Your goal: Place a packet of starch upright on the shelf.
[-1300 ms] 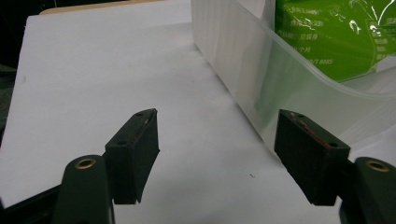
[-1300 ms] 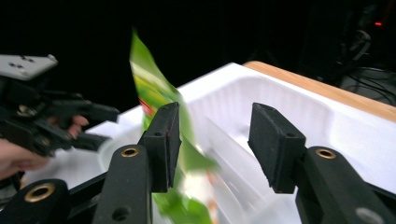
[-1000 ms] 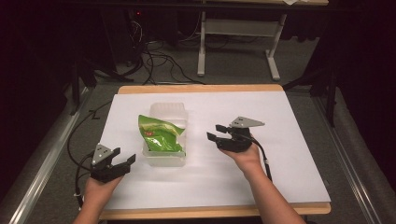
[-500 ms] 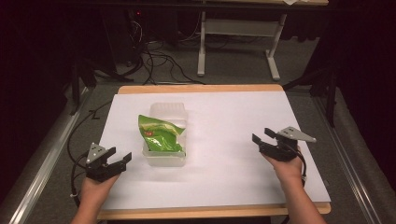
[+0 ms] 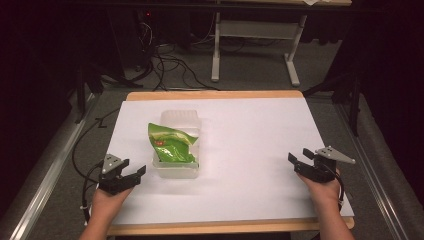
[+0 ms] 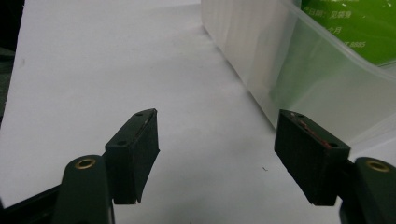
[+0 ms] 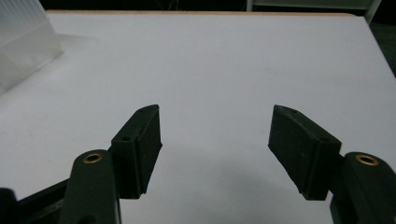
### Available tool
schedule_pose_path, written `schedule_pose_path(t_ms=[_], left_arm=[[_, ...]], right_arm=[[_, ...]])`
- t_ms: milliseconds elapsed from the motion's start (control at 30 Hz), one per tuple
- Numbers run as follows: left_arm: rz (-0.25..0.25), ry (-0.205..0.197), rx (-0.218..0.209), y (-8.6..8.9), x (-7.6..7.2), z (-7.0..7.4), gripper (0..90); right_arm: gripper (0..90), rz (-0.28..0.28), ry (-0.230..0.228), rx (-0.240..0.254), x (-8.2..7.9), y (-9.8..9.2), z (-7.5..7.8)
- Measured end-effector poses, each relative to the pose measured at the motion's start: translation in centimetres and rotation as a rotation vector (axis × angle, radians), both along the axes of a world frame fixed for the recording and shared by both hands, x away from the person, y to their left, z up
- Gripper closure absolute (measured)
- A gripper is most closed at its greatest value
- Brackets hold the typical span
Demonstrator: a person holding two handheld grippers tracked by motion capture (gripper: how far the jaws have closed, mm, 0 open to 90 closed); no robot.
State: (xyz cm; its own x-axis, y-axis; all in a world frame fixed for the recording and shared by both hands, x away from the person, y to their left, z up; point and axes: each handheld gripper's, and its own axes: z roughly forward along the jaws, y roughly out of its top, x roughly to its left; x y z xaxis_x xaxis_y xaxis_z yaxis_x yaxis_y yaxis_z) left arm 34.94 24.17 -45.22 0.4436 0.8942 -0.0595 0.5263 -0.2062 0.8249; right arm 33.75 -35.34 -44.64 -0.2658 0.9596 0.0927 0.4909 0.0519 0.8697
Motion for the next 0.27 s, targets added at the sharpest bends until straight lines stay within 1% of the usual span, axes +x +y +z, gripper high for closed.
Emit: schedule_pose_path(t_ms=[67,167,200,233,267], left_arm=[[0.003,-0.007,-0.003,0.11,-0.08,0.06,31.3],[0.012,-0.009,-0.014,0.35,-0.13,0.16,31.6],[0.016,-0.011,-0.024,0.44,-0.14,0.22,32.0],[0.016,-0.011,-0.024,0.44,-0.14,0.22,32.5],[0.018,-0.011,-0.038,0.51,-0.17,0.33,33.6]], right_arm=[[34.8,0.007,-0.010,0.003,0.00,0.33,0.11],[34.8,0.014,-0.014,0.005,-0.13,0.78,0.28],[34.8,0.019,-0.016,0.000,-0.12,0.86,0.30],[34.8,0.019,-0.016,0.000,-0.12,0.86,0.30],[34.5,0.025,-0.018,-0.006,-0.14,1.16,0.33]])
